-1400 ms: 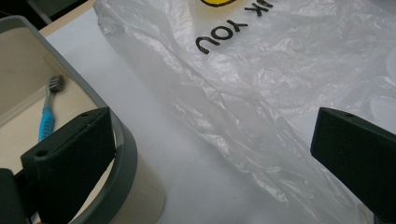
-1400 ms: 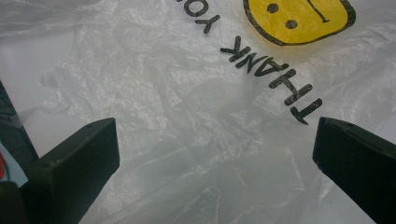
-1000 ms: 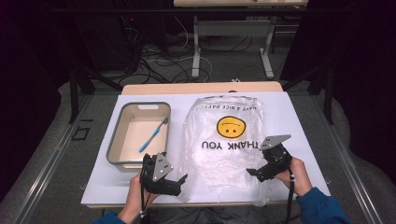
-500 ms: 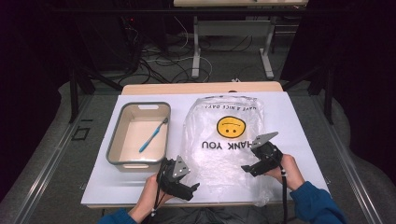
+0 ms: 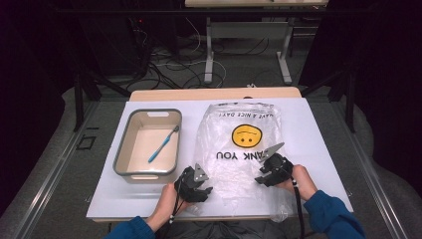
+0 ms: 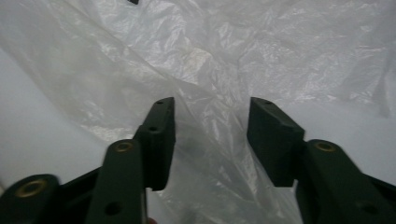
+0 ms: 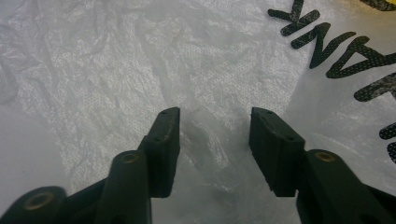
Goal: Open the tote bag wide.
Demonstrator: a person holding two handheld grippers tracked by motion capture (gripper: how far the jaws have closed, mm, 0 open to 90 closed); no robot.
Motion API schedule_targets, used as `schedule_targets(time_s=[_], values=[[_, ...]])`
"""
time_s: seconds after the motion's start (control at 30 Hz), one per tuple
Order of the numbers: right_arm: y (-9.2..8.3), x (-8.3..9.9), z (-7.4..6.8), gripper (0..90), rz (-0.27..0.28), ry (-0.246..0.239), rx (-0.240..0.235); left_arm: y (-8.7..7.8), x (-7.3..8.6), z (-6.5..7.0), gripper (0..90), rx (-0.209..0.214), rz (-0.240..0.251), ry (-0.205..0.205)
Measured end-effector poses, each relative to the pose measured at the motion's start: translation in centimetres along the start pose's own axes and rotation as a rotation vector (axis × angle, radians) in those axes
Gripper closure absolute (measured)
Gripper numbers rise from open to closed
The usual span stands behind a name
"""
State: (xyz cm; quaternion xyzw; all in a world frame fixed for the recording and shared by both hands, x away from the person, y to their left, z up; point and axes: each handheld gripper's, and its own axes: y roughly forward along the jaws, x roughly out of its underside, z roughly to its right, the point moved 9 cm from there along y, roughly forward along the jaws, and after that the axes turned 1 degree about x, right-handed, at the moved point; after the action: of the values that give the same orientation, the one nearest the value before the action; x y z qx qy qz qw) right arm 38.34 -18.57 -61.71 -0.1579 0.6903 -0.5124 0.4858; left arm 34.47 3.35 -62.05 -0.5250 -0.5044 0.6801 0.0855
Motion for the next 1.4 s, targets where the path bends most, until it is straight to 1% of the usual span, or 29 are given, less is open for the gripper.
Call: schedule_targets(time_s=[0.1,0.13,0.17,0.27,0.3,0.4,0.43,0.47,0.5,0.57,0.6,0.67,0.7,0.73,0.77,0.8,0.83,0.9,0.93,0.97,1.0,1.03,1.07,1.13,1.2,1.3,1.33,1.37,1.4], values=[[-0.1,0.2,0.1,66.0,0.008,0.023,0.003,-0.1,0.2,-0.3,63.6,0.021,0.009,-0.006],[-0.1,0.2,0.1,66.0,0.008,0.023,0.003,-0.2,0.3,-0.4,63.6,0.024,0.001,-0.008],[-0.2,0.3,0.1,70.7,0.009,0.043,0.003,-0.1,0.3,-0.6,69.2,0.004,0.021,-0.01],[-0.2,0.3,0.2,76.3,0.028,0.042,0.015,-0.3,0.4,-0.8,75.9,0.02,0.012,-0.009],[-0.3,0.4,0.2,78.3,0.02,0.044,0.018,-0.2,0.3,-0.8,78.0,0.008,0.028,-0.012],[-0.6,0.4,0.3,78.5,0.007,0.018,0.052,-0.4,0.4,-0.8,82.9,0.017,0.022,-0.003],[-0.9,0.2,0.2,76.6,0.029,0.026,0.06,-0.4,0.2,-0.9,84.4,0.0,0.041,-0.005],[-1.3,-0.1,0.2,73.2,0.053,0.021,0.062,-0.7,0.1,-1.0,85.5,0.002,0.053,-0.002],[-1.8,-0.3,0.2,66.9,0.057,0.026,0.068,-0.8,-0.1,-1.1,86.3,-0.007,0.068,-0.004],[-2.6,-0.8,0.0,53.4,0.111,0.045,0.063,-0.9,-0.1,-1.1,86.7,-0.013,0.076,-0.01],[-2.9,-0.9,-0.2,46.6,0.107,0.048,0.049,-1.1,-0.2,-1.2,86.8,0.0,0.072,-0.009],[-2.8,-1.2,-0.7,35.7,0.12,0.03,0.044,-1.2,-0.5,-1.2,86.8,-0.017,0.105,-0.014],[-2.6,-1.2,-1.2,32.6,0.107,0.017,0.024,-1.5,-0.5,-1.2,86.8,-0.009,0.104,-0.009],[-2.2,-1.4,-1.4,30.4,0.099,-0.006,0.037,-1.5,-0.7,-1.2,86.8,-0.022,0.119,-0.01],[-1.8,-1.5,-1.7,30.4,0.08,-0.019,0.029,-1.6,-0.8,-1.2,86.8,-0.011,0.121,-0.006],[-1.3,-1.7,-1.7,30.3,0.067,-0.034,0.028,-1.6,-1.0,-1.2,86.8,-0.029,0.147,-0.01],[-0.9,-1.9,-1.7,31.2,0.053,-0.041,0.034,-1.8,-1.3,-1.2,86.8,-0.037,0.168,0.001],[0.1,-2.3,-1.7,36.6,0.033,-0.055,0.021,-2.0,-1.3,-1.1,86.8,-0.028,0.16,0.003],[0.5,-2.3,-1.9,41.3,0.007,-0.047,0.021,-1.9,-1.7,-1.2,86.8,-0.052,0.189,0.0],[0.5,-2.3,-1.9,41.3,0.007,-0.047,0.021,-1.9,-1.7,-1.2,86.8,-0.052,0.189,0.0],[1.5,-2.9,-2.1,54.2,-0.014,-0.091,0.011,-2.0,-1.7,-1.2,86.7,-0.046,0.18,0.003],[1.8,-3.1,-2.3,59.3,-0.025,-0.101,0.011,-1.9,-1.8,-1.2,86.7,-0.05,0.189,0.0],[1.8,-3.1,-2.3,59.3,-0.025,-0.101,0.011,-1.9,-1.7,-1.3,86.7,-0.052,0.189,0.001],[2.1,-3.8,-2.7,78.0,-0.012,-0.115,0.015,-1.9,-1.4,-1.4,85.6,-0.031,0.165,0.001],[2.1,-3.8,-2.7,86.3,-0.009,-0.112,0.012,-1.8,-1.4,-1.5,83.3,-0.039,0.172,0.007],[1.9,-4.0,-2.5,90.0,0.009,-0.123,0.028,-2.0,-1.4,-1.4,80.5,-0.029,0.166,0.006],[1.3,-4.1,-2.4,90.0,0.02,-0.092,0.033,-2.0,-1.4,-1.4,74.9,-0.029,0.17,0.002],[1.0,-4.4,-2.4,90.0,0.041,-0.088,0.036,-2.1,-1.4,-1.4,69.8,-0.027,0.164,0.003],[1.0,-4.4,-2.4,90.0,0.041,-0.088,0.036,-2.1,-1.5,-1.4,69.8,-0.029,0.16,0.006]])
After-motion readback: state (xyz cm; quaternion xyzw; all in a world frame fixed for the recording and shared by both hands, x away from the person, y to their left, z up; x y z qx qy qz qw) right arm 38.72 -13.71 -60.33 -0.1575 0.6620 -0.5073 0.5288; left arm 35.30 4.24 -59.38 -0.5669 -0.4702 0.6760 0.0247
